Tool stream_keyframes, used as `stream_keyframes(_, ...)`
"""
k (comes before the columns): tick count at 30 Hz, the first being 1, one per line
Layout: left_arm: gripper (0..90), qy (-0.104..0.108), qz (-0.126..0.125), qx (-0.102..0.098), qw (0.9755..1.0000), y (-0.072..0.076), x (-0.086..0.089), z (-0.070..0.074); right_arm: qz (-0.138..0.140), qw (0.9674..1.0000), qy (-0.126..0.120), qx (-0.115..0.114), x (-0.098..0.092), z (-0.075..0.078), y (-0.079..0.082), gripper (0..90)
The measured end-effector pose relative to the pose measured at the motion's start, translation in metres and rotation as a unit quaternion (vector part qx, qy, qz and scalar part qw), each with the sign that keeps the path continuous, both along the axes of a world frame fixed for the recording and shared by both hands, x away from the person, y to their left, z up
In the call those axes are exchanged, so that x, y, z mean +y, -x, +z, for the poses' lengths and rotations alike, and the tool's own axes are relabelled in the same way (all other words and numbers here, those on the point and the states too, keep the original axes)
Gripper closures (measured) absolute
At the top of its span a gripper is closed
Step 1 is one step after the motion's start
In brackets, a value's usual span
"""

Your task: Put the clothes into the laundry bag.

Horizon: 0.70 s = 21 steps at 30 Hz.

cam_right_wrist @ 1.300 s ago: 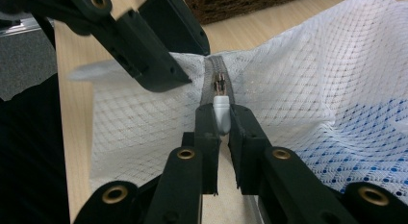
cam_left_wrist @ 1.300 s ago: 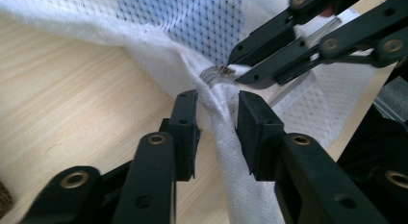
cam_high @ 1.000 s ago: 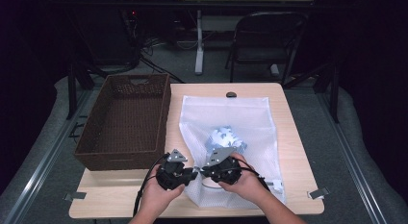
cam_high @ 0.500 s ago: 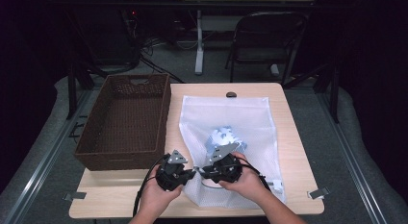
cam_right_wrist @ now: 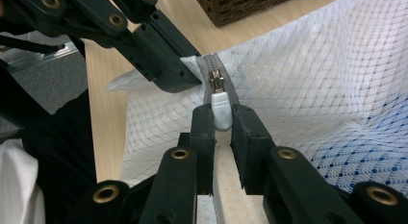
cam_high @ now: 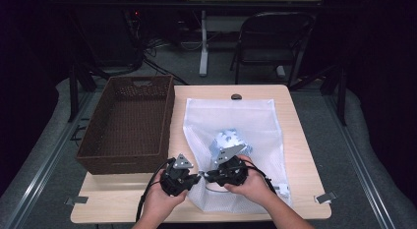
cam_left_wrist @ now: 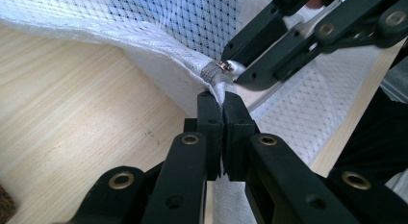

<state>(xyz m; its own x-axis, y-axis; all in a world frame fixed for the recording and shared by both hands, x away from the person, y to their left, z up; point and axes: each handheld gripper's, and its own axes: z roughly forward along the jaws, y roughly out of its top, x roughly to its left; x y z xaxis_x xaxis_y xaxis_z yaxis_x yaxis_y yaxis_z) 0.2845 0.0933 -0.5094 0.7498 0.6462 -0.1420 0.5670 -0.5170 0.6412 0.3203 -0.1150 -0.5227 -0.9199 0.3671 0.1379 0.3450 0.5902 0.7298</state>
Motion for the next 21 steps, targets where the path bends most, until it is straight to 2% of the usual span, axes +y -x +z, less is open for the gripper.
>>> stream_keyframes(8, 88.3, -0.007, 0.001, 0.002, 1.0000, -0.0006, 0.0003, -0.0027, -0.003, 0.9999, -0.013, 0.000, -0.0036, 0.0039, 0.0014, 80.4)
stream_keyframes(14, 88.3, -0.012, 0.001, 0.002, 0.9999, 0.0001, -0.0019, -0.0050, -0.007, 0.9996, -0.026, 0.010, -0.0043, 0.0052, 0.0012, 80.4)
stream_keyframes(21, 88.3, -0.013, -0.001, 0.001, 0.9999, 0.0006, -0.0032, -0.0055, -0.008, 0.9996, -0.026, 0.012, -0.0020, 0.0030, 0.0000, 80.5)
